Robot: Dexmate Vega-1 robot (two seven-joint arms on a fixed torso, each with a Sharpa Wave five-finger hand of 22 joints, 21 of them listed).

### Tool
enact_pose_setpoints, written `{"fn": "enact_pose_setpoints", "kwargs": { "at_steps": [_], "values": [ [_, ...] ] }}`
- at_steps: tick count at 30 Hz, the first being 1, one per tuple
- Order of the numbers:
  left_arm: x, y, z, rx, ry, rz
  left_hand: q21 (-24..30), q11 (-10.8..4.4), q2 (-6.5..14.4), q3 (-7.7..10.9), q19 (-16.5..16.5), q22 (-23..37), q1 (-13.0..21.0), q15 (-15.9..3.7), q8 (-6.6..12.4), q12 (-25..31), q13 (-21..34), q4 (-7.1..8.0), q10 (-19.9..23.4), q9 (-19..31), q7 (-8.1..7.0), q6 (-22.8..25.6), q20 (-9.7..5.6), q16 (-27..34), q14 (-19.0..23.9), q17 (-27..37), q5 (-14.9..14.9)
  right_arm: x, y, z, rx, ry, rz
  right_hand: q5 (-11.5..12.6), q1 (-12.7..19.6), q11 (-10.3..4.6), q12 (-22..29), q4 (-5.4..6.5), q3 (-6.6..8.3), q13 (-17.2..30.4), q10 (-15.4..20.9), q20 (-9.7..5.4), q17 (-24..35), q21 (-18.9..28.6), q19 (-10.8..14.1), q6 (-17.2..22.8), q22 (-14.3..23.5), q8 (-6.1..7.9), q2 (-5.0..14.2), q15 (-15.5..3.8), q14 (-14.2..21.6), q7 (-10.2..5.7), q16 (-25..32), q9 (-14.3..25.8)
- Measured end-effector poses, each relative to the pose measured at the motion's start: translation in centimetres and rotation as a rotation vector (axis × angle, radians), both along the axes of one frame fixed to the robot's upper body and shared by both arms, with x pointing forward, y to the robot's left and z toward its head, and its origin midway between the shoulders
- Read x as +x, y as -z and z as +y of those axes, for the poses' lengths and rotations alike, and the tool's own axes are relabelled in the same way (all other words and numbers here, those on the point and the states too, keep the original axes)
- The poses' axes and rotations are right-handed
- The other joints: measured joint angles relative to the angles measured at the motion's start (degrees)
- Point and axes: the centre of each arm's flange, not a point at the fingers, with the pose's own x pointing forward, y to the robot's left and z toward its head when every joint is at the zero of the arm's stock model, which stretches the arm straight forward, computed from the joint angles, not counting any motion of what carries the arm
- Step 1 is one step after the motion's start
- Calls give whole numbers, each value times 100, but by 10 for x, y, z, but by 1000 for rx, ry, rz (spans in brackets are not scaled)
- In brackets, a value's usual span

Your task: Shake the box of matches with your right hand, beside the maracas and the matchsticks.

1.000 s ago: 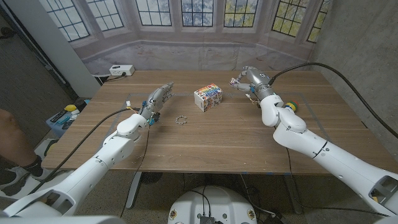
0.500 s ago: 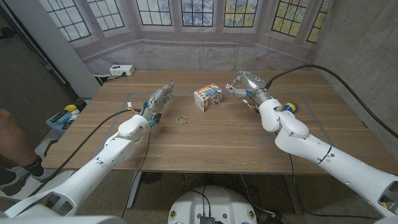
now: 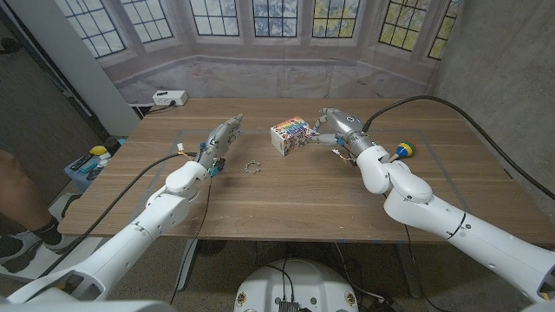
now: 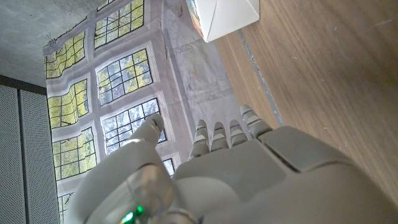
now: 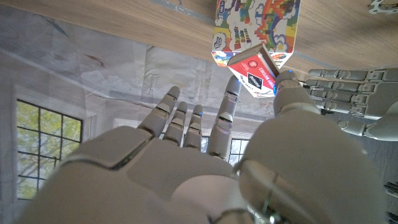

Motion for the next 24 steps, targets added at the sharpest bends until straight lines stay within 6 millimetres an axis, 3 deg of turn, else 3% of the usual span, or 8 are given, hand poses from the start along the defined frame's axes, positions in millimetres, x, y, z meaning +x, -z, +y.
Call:
{"fn": "enact_pose_setpoints", "kwargs": {
  "at_steps": [24],
  "values": [
    [3, -1, 16, -19, -22, -10, 0, 0, 0, -24, 0, 0, 0, 22, 0, 0, 0, 24, 0, 0, 0, 0, 0, 0, -22, 0, 0, -18, 21, 21, -47, -60, 86, 1, 0, 30, 0, 24, -24, 0, 31, 31, 0, -22, -32, -38, 0, -45, 0, 0, 0, 38, 0, 1]
  ]
}}
